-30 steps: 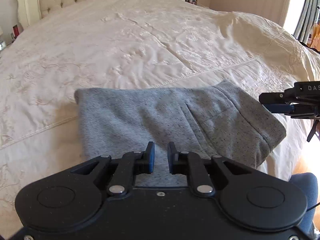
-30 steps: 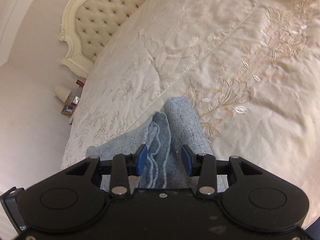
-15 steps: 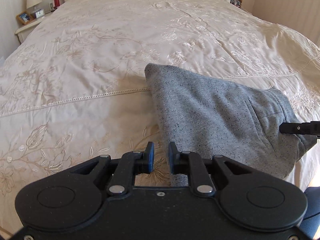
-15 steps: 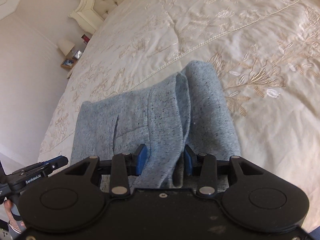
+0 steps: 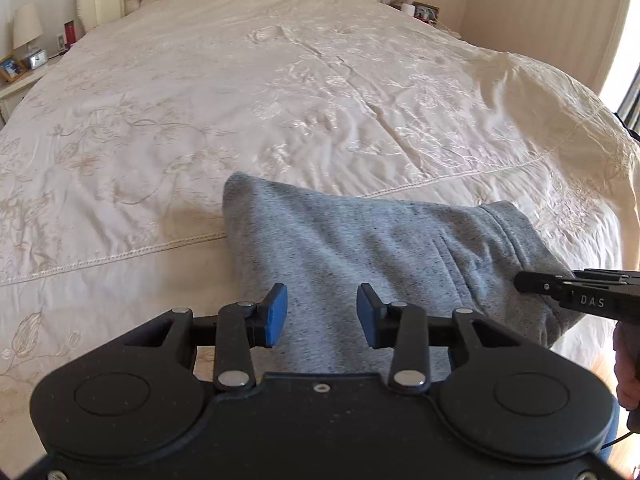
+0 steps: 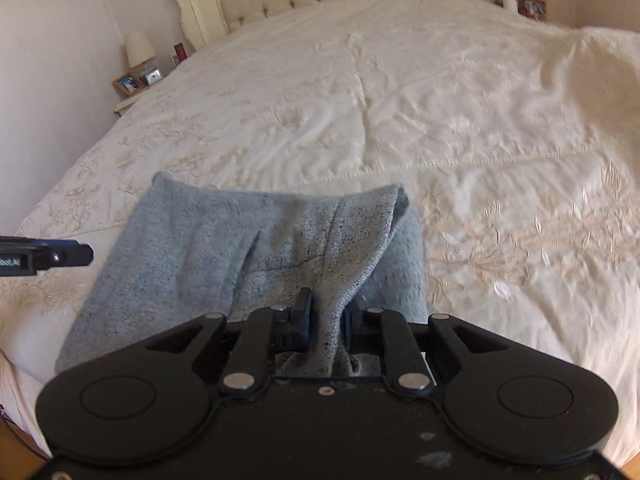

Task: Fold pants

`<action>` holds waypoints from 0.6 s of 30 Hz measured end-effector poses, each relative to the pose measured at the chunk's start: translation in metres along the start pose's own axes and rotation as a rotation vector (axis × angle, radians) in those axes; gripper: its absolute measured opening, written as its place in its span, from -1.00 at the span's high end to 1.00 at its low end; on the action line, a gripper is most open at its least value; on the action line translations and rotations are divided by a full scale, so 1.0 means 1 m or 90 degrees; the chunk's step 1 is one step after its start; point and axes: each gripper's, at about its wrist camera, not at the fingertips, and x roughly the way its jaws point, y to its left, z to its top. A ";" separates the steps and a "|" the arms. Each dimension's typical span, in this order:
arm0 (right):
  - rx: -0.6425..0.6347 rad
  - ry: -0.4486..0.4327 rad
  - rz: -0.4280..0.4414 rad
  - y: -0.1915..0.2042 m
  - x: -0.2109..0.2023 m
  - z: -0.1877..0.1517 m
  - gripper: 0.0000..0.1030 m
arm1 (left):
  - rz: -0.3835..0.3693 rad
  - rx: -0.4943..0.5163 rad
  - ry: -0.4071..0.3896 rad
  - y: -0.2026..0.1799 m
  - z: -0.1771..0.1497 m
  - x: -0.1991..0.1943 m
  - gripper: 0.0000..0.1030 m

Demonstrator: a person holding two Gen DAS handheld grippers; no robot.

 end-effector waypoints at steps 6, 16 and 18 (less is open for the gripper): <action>0.050 -0.082 -0.033 -0.001 -0.017 -0.001 0.42 | -0.001 0.044 0.006 -0.033 -0.001 0.016 0.05; -0.094 -0.058 -0.153 0.023 0.025 -0.008 0.20 | 0.075 0.044 0.051 -0.031 -0.038 0.059 -0.25; -0.052 -0.065 -0.135 0.008 0.031 -0.018 0.14 | 0.076 0.035 0.054 -0.031 -0.037 0.059 -0.26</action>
